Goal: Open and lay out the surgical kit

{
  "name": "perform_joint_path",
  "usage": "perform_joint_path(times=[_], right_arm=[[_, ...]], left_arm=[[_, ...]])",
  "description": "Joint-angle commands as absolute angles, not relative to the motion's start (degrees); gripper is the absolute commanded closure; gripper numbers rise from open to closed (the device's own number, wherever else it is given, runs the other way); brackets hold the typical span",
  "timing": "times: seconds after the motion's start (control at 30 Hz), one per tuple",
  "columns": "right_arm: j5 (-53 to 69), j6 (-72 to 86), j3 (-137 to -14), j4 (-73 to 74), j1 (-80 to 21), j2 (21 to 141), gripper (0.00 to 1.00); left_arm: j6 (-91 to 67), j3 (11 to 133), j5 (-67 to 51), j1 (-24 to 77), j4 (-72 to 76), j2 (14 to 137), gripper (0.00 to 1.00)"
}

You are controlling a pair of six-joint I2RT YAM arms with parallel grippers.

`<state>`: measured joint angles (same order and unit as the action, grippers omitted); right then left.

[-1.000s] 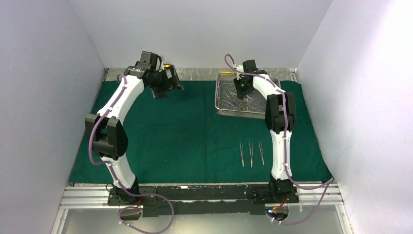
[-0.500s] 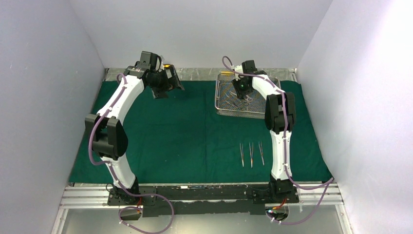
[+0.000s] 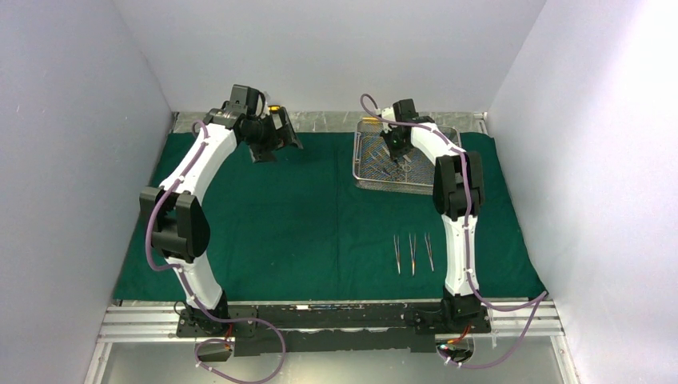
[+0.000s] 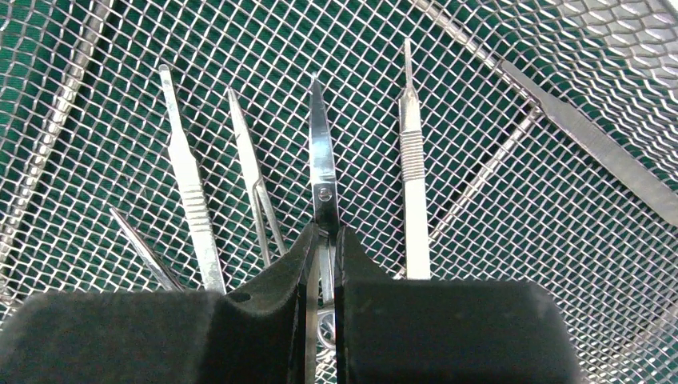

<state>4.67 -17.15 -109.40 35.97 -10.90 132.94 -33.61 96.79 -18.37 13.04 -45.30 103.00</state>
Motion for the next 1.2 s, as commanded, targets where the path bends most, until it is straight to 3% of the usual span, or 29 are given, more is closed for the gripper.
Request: perform_joint_path(times=[0.0,0.3,0.63,0.8,1.17], right_arm=[[-2.22,-19.13,-108.15,33.63,-10.74,127.41,0.95],[-1.15,-18.32,-107.51,31.83,-10.79,120.62,0.95],[-8.18,-12.78,-108.07,29.19,-10.73,116.88,0.95],[-10.21,-0.98,-110.84,33.08,-10.89,115.54,0.97],[-8.21,25.8,-101.34,38.03,-15.52,101.56,0.99]], left_arm=[[-32.88,96.27,-19.68,12.75,-44.1,99.9,0.01],[-32.64,95.37,-20.28,12.4,-43.18,99.23,0.01],[-32.28,94.14,-20.21,12.0,-42.48,97.51,0.01],[-32.08,92.69,-19.64,11.95,-42.2,96.25,0.01],[-30.63,86.73,-16.29,11.89,-43.43,89.91,0.01]])
